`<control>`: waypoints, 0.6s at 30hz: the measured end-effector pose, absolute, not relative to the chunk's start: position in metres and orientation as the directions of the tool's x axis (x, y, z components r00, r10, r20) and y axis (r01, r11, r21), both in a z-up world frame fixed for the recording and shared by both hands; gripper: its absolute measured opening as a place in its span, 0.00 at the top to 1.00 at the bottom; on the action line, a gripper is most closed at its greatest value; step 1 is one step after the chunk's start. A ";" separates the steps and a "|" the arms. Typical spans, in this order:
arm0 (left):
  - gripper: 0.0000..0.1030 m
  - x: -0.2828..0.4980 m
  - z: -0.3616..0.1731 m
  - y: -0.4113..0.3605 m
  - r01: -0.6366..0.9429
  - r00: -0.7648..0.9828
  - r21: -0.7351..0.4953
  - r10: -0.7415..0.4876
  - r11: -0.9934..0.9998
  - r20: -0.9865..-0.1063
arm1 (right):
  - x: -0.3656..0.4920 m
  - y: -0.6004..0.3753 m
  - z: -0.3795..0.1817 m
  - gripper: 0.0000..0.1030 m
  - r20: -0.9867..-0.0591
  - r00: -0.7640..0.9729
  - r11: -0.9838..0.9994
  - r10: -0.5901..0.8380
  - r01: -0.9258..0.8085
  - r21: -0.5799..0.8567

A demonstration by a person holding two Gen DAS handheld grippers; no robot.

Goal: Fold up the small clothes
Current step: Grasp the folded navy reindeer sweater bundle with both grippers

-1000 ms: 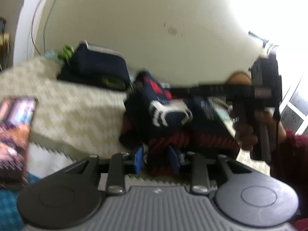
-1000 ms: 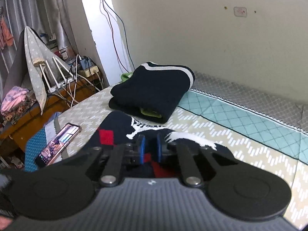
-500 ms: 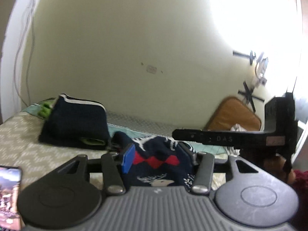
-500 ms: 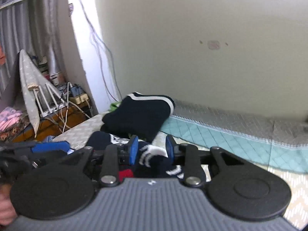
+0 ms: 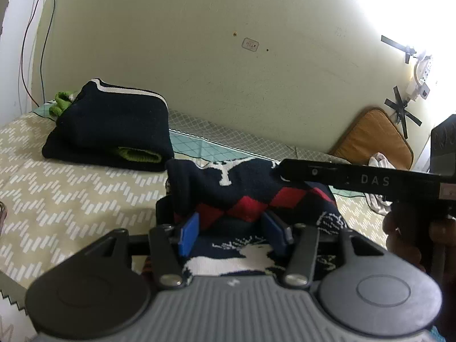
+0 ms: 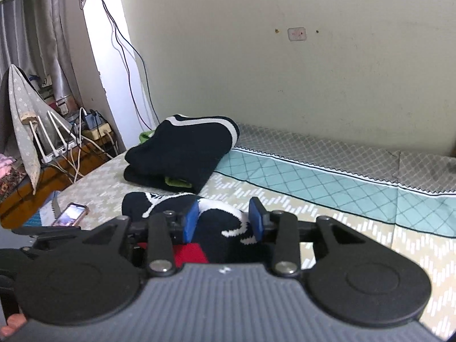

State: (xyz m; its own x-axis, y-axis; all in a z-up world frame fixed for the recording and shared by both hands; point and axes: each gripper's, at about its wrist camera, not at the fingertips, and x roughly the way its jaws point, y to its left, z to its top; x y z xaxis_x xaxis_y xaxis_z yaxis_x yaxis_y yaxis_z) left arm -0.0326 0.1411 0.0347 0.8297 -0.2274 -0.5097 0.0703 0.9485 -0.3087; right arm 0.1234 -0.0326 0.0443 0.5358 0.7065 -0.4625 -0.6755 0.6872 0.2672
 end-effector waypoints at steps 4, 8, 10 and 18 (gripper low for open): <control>0.51 -0.032 0.038 0.142 0.074 0.827 -0.315 -0.235 0.946 -0.511 | 0.121 -0.035 0.048 0.58 -0.459 0.545 0.693 0.702 -0.671 0.264; 0.46 -0.035 0.042 0.148 0.085 0.821 -0.350 -0.265 0.933 -0.506 | 0.097 -0.042 0.056 0.56 -0.413 0.582 0.696 0.701 -0.685 0.216; 0.39 -0.036 0.043 0.153 0.104 0.812 -0.391 -0.305 0.915 -0.498 | 0.086 -0.047 0.060 0.56 -0.391 0.580 0.681 0.715 -0.705 0.198; 0.36 -0.039 0.038 0.151 0.129 0.786 -0.448 -0.367 0.884 -0.497 | 0.055 -0.051 0.048 0.56 -0.439 0.524 0.631 0.730 -0.764 0.136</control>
State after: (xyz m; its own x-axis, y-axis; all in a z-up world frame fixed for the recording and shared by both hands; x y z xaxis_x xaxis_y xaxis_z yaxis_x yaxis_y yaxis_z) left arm -0.0392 0.1512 0.0384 0.7863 -0.3669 -0.4971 0.1293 0.8845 -0.4483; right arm 0.0554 -0.0511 0.0485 0.5240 0.7297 -0.4392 -0.7642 0.6305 0.1359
